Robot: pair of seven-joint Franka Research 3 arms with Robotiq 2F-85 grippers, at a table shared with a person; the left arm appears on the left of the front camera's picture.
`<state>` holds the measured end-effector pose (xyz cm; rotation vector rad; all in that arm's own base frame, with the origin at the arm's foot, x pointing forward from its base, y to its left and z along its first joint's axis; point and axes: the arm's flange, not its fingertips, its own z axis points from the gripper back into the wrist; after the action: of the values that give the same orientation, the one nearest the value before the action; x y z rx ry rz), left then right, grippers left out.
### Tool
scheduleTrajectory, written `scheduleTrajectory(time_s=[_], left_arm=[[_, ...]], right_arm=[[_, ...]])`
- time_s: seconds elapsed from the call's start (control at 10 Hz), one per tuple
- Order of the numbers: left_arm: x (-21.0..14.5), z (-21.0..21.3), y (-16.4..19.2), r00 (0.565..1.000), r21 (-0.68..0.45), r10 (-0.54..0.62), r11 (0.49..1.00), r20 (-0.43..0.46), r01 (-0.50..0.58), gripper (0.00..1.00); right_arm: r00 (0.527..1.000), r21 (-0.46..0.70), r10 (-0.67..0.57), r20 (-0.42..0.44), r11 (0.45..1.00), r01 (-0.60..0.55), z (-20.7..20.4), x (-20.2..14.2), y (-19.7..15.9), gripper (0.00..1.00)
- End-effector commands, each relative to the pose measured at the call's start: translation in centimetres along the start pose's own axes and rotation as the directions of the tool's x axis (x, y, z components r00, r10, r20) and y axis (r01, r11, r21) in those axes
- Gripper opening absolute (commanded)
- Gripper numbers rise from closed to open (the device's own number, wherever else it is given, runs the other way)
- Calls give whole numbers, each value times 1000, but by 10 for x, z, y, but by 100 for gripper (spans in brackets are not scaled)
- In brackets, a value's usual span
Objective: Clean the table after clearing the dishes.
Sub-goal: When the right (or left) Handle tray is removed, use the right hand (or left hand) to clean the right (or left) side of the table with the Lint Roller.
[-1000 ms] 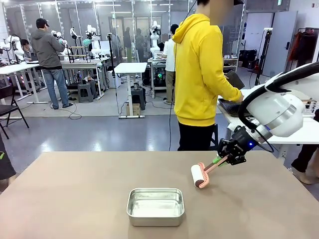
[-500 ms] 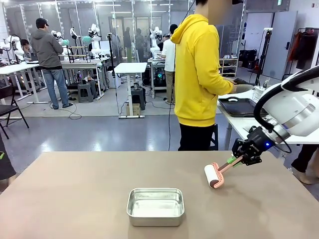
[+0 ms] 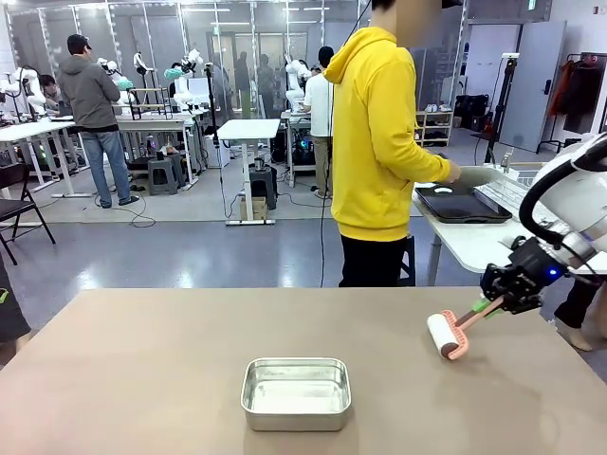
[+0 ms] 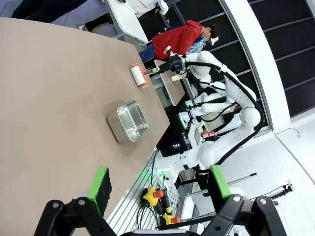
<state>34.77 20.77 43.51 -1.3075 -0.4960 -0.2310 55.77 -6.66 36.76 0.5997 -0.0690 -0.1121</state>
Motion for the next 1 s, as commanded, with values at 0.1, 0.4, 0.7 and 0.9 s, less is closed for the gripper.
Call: scheduleTrajectory(time_s=[0.1,0.4,0.7,0.9], left_arm=[[-2,2,-5,1000,4,-1,1000,-4,1,100],[-2,2,-5,1000,4,-1,1000,-4,1,100],[-2,2,-5,1000,4,-1,1000,-4,1,100],[-2,2,-5,1000,4,-1,1000,-4,1,100]], right_arm=[[999,-250,-46,-18,967,40,-3,-11,-43,14],[998,-397,-47,-38,918,28,14,-9,-52,14],[993,-505,-115,-41,860,79,23,-11,-52,14],[991,-538,-124,-45,839,81,31,-13,-43,14]])
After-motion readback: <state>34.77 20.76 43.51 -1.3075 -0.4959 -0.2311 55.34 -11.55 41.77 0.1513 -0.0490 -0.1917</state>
